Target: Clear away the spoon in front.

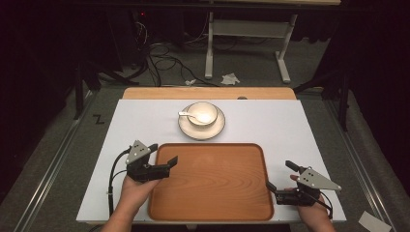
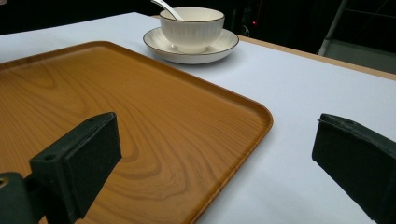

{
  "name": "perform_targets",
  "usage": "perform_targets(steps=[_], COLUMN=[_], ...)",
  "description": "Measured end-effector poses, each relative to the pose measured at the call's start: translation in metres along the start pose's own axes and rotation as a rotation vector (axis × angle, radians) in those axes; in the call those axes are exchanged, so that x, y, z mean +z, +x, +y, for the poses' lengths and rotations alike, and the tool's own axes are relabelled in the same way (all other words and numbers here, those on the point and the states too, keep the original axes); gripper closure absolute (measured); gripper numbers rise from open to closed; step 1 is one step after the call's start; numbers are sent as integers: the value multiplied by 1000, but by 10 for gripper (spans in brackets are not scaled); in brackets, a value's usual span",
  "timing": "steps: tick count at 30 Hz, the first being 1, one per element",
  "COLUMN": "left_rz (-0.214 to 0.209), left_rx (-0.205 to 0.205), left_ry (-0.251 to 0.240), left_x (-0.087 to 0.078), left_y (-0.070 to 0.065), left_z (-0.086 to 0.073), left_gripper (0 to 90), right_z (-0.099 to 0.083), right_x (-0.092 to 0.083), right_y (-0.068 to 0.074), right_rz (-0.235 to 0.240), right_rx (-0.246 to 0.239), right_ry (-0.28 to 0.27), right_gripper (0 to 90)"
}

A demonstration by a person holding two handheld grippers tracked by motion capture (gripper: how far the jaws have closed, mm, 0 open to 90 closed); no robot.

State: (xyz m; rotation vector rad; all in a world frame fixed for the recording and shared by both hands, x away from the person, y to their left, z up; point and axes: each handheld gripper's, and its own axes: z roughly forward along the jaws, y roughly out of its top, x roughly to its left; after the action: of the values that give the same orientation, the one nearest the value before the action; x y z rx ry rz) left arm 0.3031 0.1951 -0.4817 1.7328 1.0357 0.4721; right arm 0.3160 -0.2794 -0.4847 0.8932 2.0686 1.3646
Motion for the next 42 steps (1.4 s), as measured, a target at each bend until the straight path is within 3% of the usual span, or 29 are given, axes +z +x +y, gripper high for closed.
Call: perform_targets(steps=[5, 13, 21, 28, 38, 42], left_rz=[4, 8, 25, 23, 83, 111], left_rx=[-8, -22, -16, -53, -49, -37], left_ry=[-25, -18, -20, -21, -16, 21], left_x=[3, 17, 30, 43, 74, 90], left_y=[5, 13, 17, 28, 48, 57], left_z=[14, 38, 53, 65, 83, 92], left_gripper=[119, 152, 160, 164, 200, 293], right_z=[0, 0, 0, 0, 0, -1], right_x=[-1, -2, -2, -2, -2, -2], right_y=[0, -1, -1, -1, -2, -3], right_rz=[1, 5, 14, 17, 12, 10], right_rx=[3, 2, -4, -4, 4, 9], right_ry=[-3, -7, -11, -12, -13, -11], right_gripper=[24, 24, 24, 24, 24, 24])
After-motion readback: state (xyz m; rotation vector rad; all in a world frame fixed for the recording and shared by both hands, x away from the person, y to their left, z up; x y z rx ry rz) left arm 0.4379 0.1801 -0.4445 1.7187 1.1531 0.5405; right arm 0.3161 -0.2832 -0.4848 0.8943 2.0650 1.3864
